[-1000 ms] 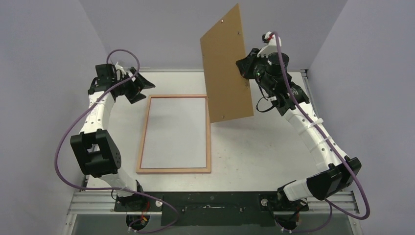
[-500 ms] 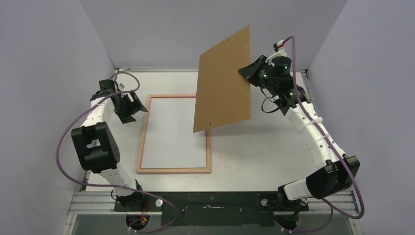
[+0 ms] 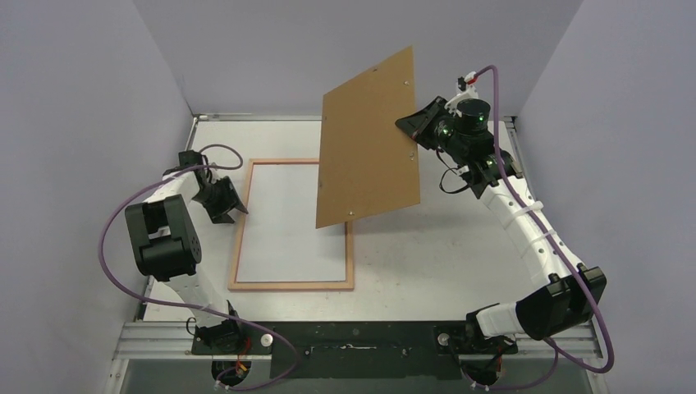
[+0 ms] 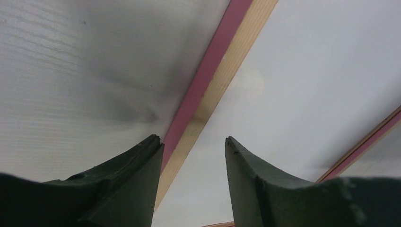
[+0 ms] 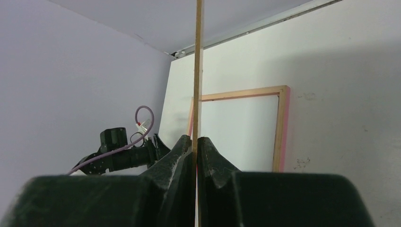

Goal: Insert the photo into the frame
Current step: Move the photo frame to the center of the board.

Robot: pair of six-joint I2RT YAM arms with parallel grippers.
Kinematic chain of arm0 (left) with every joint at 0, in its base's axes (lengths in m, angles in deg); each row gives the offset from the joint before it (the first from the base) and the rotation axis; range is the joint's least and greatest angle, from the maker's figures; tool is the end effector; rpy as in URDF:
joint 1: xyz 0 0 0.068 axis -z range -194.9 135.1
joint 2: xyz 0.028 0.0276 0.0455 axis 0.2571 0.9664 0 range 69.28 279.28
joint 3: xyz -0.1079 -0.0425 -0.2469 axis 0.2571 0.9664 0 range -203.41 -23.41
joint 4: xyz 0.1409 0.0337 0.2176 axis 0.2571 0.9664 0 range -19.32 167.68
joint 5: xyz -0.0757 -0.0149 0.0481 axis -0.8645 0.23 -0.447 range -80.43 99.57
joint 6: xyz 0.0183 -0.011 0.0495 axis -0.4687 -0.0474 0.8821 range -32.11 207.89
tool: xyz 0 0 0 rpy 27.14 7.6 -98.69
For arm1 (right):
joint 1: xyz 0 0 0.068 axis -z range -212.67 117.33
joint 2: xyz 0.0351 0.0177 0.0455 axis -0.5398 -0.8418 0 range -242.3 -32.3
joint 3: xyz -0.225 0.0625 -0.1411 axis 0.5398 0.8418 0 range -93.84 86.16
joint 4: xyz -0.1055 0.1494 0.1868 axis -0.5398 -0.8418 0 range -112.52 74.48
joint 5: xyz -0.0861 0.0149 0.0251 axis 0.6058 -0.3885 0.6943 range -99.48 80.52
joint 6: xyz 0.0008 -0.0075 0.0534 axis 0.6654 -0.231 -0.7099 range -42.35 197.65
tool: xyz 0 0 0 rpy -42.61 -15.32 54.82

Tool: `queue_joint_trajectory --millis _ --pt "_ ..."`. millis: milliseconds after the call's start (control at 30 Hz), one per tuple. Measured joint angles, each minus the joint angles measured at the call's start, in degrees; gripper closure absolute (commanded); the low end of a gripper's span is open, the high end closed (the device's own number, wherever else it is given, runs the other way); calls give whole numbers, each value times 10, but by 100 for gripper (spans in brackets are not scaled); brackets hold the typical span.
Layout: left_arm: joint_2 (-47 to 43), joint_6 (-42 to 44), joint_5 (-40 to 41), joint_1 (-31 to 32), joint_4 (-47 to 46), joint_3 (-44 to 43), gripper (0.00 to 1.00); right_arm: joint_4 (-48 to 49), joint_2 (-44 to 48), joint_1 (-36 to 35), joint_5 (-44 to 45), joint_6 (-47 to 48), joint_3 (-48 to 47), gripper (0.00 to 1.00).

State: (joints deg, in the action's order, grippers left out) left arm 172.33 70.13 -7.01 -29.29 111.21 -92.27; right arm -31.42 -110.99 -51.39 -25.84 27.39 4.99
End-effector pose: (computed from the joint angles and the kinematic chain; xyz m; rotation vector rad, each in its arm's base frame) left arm 0.3361 0.0757 0.1783 -0.7368 2.7578 -0.4270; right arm 0.2957 0.1107 0.4178 0.3134 1.9147 1.0902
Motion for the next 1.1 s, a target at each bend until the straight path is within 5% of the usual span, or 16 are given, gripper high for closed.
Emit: queue_joint_trajectory --millis 267,633,800,933,1100 --pt "32 3 -17 0 -19 10 73 1 5 12 -21 1 6 100" --pt "50 -27 -67 46 -51 7 80 32 3 29 -63 -25 39 100" --pt "70 -64 -90 94 -76 -8 78 63 -7 29 -99 -42 68 100" --pt "79 -88 -111 112 -96 -10 62 105 -22 28 -127 -56 98 100" --pt "83 -96 -127 109 -103 -11 57 143 -38 21 -145 -66 144 100"
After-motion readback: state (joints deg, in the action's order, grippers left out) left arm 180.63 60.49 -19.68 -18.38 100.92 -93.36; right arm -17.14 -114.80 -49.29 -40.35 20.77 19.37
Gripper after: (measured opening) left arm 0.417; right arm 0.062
